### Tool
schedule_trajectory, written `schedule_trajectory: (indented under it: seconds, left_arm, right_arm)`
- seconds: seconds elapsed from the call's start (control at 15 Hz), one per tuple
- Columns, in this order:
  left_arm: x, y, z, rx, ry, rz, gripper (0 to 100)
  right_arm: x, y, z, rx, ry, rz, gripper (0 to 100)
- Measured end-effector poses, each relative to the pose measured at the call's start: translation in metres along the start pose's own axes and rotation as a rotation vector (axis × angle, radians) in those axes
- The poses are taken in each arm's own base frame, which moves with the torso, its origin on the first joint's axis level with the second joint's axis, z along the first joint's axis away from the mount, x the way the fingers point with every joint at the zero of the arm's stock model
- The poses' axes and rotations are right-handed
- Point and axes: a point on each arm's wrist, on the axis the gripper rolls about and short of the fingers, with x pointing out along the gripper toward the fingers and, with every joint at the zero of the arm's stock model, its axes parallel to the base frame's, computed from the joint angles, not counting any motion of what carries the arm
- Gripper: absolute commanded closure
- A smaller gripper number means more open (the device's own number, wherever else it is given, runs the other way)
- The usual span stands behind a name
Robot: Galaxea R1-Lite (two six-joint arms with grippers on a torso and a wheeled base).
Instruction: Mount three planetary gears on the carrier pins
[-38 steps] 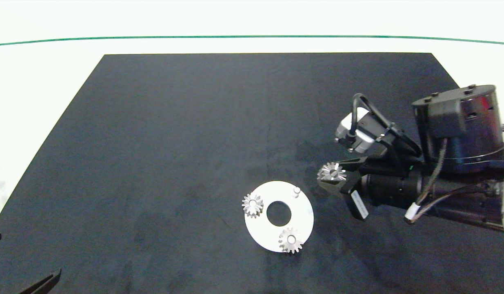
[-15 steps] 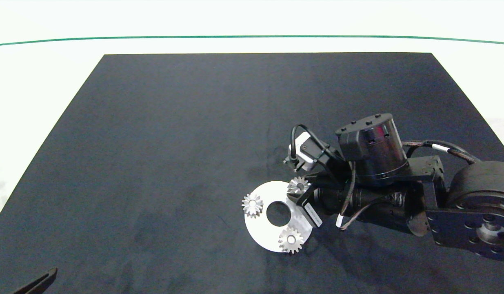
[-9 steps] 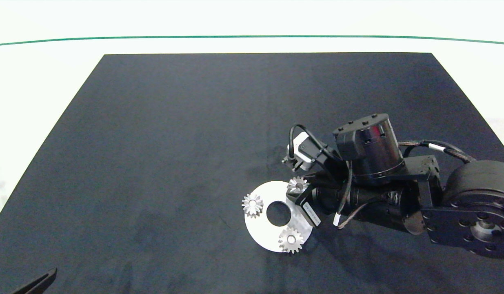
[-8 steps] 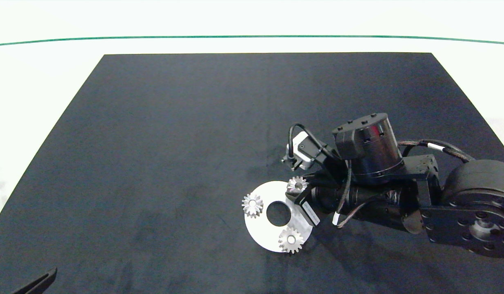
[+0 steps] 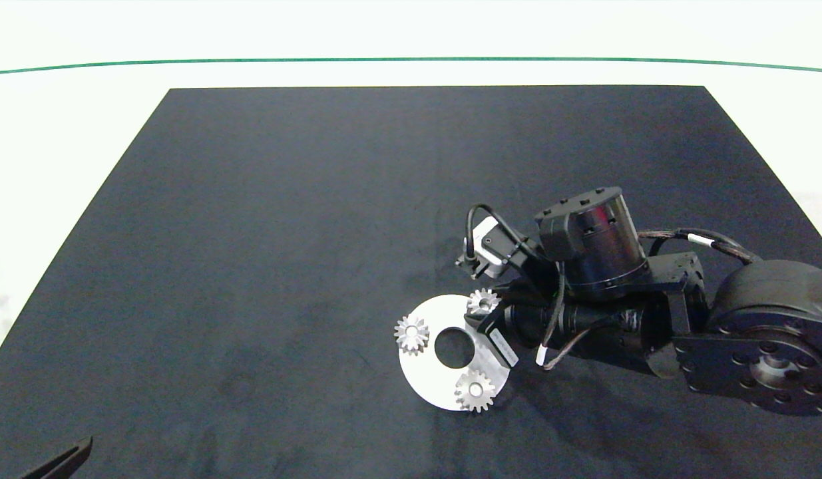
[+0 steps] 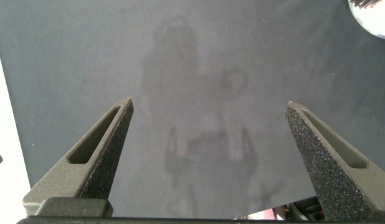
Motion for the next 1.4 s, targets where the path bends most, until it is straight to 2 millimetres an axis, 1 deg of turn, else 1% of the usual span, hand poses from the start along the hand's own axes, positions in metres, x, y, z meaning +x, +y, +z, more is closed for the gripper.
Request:
schedule_trajectory:
  seconds: [0.53,0.6,0.73,0.8,0.87,0.93,1.07,1.2,1.4]
  left_arm:
    - [-0.001,0.000,0.001,-0.002,-0.006,0.003,0]
    - [-0.001,0.000,0.001,-0.003,-0.006,0.005,0]
    - [-0.002,0.001,0.000,-0.005,-0.008,0.007,0]
    - [-0.002,0.001,0.000,-0.005,-0.008,0.007,0]
    - [-0.001,0.000,0.000,-0.007,-0.005,0.006,0]
    - [-0.001,0.000,-0.001,-0.015,-0.004,0.005,0]
    - [-0.001,0.000,-0.001,-0.023,-0.003,0.006,0]
    - [-0.001,0.001,0.000,-0.036,-0.006,0.013,0]
    - [-0.001,0.002,0.001,-0.054,0.002,0.051,0]
  right_arm:
    - [0.001,-0.003,-0.001,0.006,0.001,-0.008,0]
    - [0.000,-0.005,-0.001,0.020,-0.001,-0.014,0]
    - [-0.010,-0.018,0.001,0.079,-0.018,-0.053,0]
    - [-0.019,-0.030,0.001,0.111,-0.024,-0.087,0]
    - [-0.028,-0.043,-0.004,0.137,-0.015,-0.121,0]
    - [-0.041,-0.054,-0.011,0.165,-0.010,-0.154,0]
    - [-0.067,-0.069,-0.030,0.235,0.002,-0.213,0]
    - [-0.095,-0.074,-0.046,0.302,-0.014,-0.258,0]
    - [-0.136,-0.073,-0.064,0.349,-0.053,-0.369,0]
